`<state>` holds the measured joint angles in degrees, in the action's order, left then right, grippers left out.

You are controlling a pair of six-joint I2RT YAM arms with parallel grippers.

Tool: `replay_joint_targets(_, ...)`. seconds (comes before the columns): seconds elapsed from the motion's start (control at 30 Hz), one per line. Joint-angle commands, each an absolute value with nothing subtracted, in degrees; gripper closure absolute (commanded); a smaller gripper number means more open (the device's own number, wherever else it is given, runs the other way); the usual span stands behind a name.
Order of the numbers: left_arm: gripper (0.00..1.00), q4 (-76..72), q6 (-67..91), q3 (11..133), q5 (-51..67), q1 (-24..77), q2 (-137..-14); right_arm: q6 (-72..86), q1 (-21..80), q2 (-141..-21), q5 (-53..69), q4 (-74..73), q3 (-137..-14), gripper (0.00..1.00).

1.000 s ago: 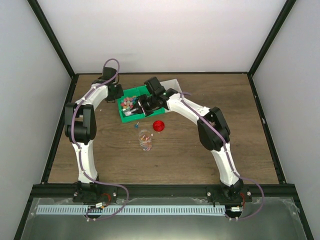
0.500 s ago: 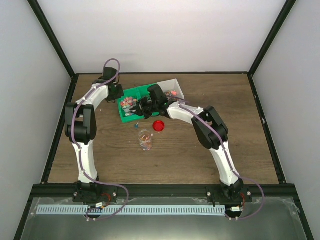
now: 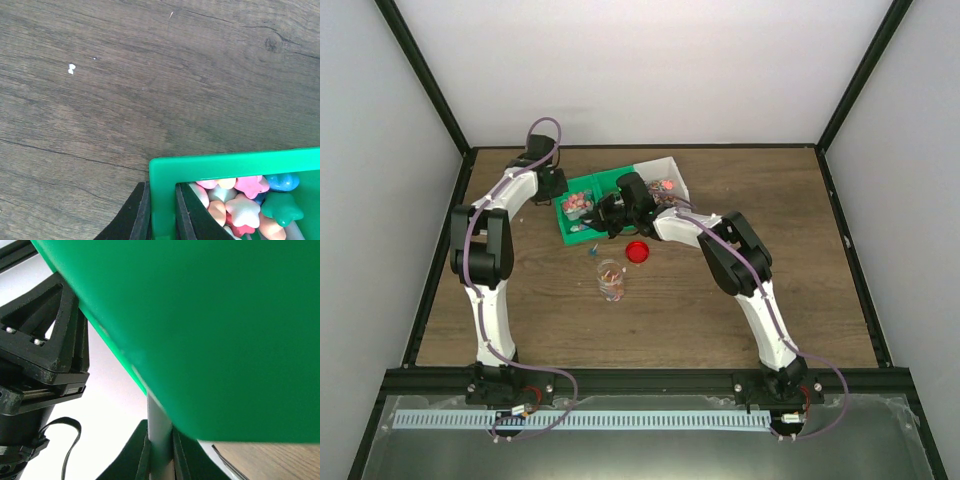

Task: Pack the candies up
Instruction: Scoop the fake candies from the storage box.

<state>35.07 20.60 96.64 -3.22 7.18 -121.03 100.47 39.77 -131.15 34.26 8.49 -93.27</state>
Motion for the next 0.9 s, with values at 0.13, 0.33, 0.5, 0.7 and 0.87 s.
replay_joint_targets(0.13, 0.96, 38.0, 20.3, 94.1, -0.4, 8.6, -123.1, 99.1, 42.5, -128.3, 33.8, -9.6, -94.7, 0.99)
replay_joint_targets(0.33, 0.96, 38.3, 20.0, 95.2, 0.0, 8.7, -123.7, 98.8, 42.6, -126.2, 33.3, -10.6, -94.6, 0.99)
replay_joint_targets(0.5, 0.96, 38.4, 19.6, 94.9, 0.3, 8.8, -123.7, 99.1, 41.8, -131.6, 33.3, -7.4, -96.7, 0.99)
replay_joint_targets(0.7, 0.96, 38.1, 19.3, 95.2, 1.7, 8.9, -124.2, 96.4, 39.8, -137.9, 32.8, -4.7, -102.4, 0.99)
replay_joint_targets(0.87, 0.96, 38.3, 19.2, 95.7, 2.4, 9.0, -124.7, 92.7, 39.2, -138.8, 33.4, 1.6, -101.2, 0.99)
